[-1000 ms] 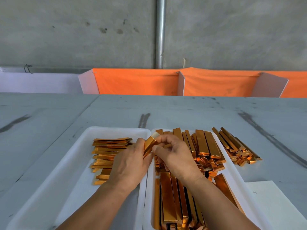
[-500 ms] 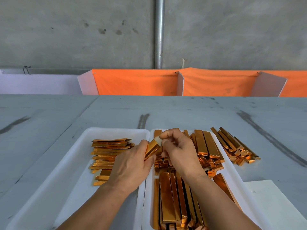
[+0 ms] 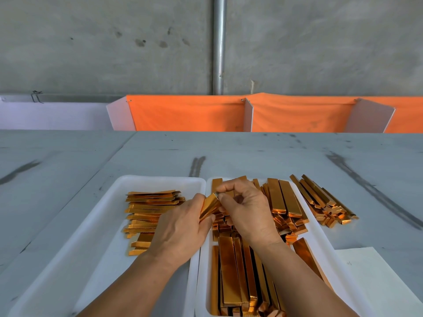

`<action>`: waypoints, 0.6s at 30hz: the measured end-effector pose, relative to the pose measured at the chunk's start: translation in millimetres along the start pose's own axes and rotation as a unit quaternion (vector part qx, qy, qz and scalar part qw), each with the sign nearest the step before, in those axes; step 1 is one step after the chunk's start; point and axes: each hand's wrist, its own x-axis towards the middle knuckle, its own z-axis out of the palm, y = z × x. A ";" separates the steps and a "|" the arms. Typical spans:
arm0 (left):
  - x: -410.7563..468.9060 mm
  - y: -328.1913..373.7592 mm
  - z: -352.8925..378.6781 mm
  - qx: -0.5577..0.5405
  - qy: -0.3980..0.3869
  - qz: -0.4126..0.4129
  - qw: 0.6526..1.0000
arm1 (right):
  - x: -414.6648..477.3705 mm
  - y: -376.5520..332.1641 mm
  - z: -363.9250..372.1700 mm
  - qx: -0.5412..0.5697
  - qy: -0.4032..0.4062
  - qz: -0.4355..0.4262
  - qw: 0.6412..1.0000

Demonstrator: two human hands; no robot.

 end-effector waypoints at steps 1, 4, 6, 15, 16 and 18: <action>-0.1 -0.2 0.0 0.000 0.000 0.001 1.000 | 0.2 -0.2 -0.1 -0.002 -0.002 0.002 1.000; -0.6 -0.4 0.0 -0.009 -0.001 0.005 1.000 | 0.8 -0.5 -1.1 0.040 -0.018 0.028 0.999; -0.7 -0.2 -0.8 -0.017 -0.002 0.011 1.000 | 0.9 -1.2 -1.5 0.072 -0.030 0.054 0.996; -0.5 1.7 -2.2 -0.017 -0.005 0.012 1.000 | 1.4 -0.5 -1.7 0.073 -0.023 0.090 0.993; -0.6 1.8 -2.3 -0.016 -0.005 0.010 1.000 | 1.9 -0.3 -1.5 0.069 -0.022 0.090 0.993; -0.6 2.0 -2.5 -0.016 -0.007 0.008 1.000 | 2.5 -0.1 -1.5 0.063 -0.021 0.090 0.994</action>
